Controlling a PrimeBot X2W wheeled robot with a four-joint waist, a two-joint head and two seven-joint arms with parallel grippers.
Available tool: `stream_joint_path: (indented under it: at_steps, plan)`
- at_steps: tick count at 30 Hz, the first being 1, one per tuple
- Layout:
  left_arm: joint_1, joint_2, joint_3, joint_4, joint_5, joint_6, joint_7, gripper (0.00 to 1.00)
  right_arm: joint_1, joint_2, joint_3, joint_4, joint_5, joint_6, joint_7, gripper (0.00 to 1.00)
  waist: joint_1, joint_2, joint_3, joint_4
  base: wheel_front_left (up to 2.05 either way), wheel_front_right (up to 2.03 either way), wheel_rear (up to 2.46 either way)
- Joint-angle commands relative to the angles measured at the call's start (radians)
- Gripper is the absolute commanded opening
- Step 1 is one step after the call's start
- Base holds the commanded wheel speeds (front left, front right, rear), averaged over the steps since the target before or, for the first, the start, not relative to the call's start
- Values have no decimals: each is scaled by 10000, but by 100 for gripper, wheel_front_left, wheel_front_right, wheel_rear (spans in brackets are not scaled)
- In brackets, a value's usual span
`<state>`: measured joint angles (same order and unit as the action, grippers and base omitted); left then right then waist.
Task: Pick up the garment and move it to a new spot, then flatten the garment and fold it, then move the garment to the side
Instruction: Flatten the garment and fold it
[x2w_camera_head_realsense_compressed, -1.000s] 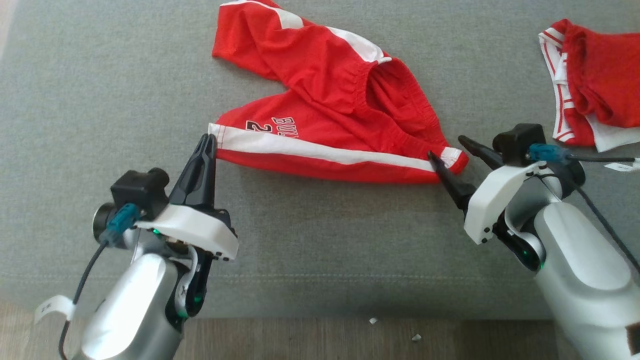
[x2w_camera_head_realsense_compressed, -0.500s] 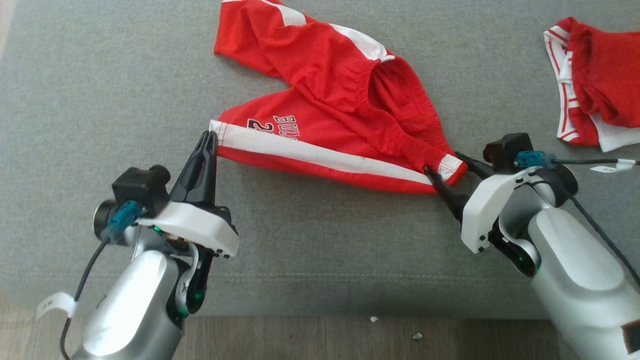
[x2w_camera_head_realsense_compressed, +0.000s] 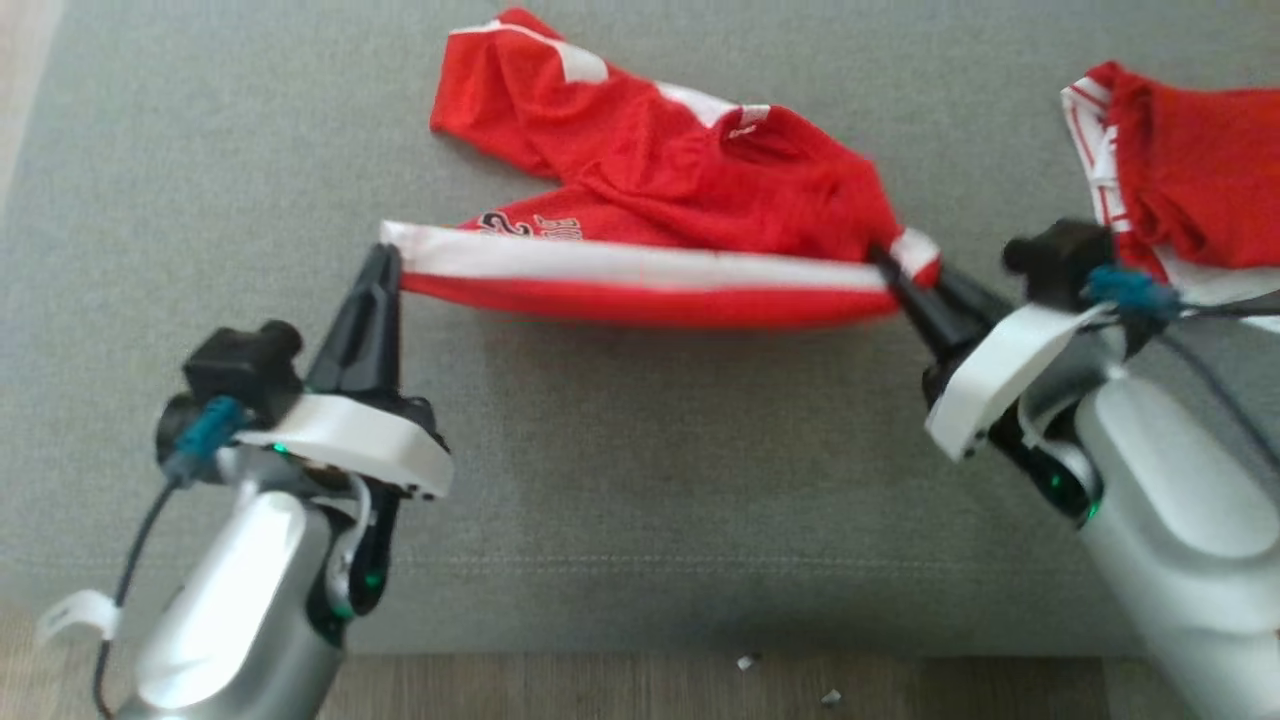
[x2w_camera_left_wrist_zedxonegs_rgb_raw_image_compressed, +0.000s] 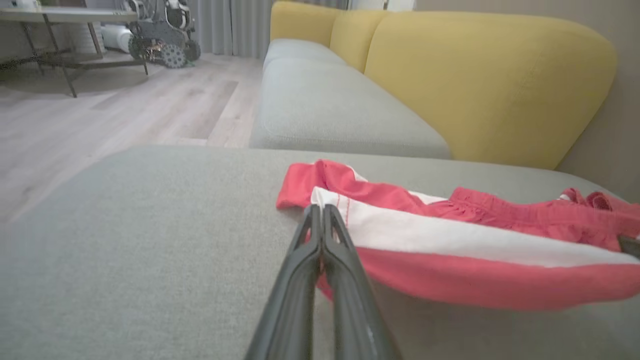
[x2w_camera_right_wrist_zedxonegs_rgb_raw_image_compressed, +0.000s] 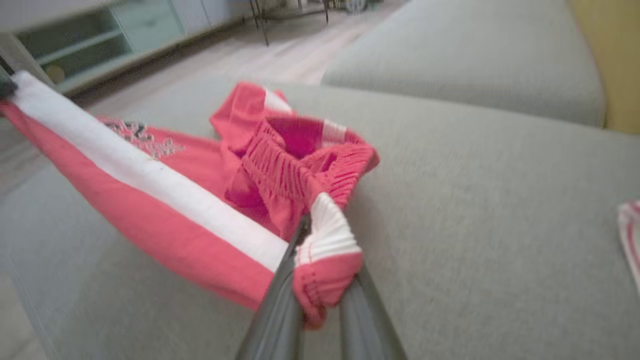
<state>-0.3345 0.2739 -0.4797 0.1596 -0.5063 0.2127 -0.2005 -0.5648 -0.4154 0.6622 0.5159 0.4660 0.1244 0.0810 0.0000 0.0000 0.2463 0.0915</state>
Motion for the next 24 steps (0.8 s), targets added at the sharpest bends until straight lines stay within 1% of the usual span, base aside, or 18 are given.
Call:
stream_joint_path:
  at_steps: [1,6,12,18,24]
  plan:
    - [-462,378,530,-456,-61,106,-122,0,-349,-123,-121,-499,213,63,-256,0,0,0,-205,-68,0,0,0]
    - [-621,689,864,-1107,-70,307,-29,0,-691,-127,-440,-1303,1045,63,-620,0,0,0,-642,-217,0,0,0]
    - [-1077,934,1050,-1840,37,485,228,0,-1299,-20,-928,-1928,2123,63,-446,0,0,0,-1113,-405,0,0,0]
    - [-1346,1101,1023,-2135,159,548,479,0,-1905,346,-1410,-2340,3052,63,129,0,0,0,-1738,-650,0,0,0]
    - [-1125,1299,982,-2530,210,657,692,0,-1964,865,-2195,-2512,3584,63,1138,0,0,0,-2446,-855,0,0,0]
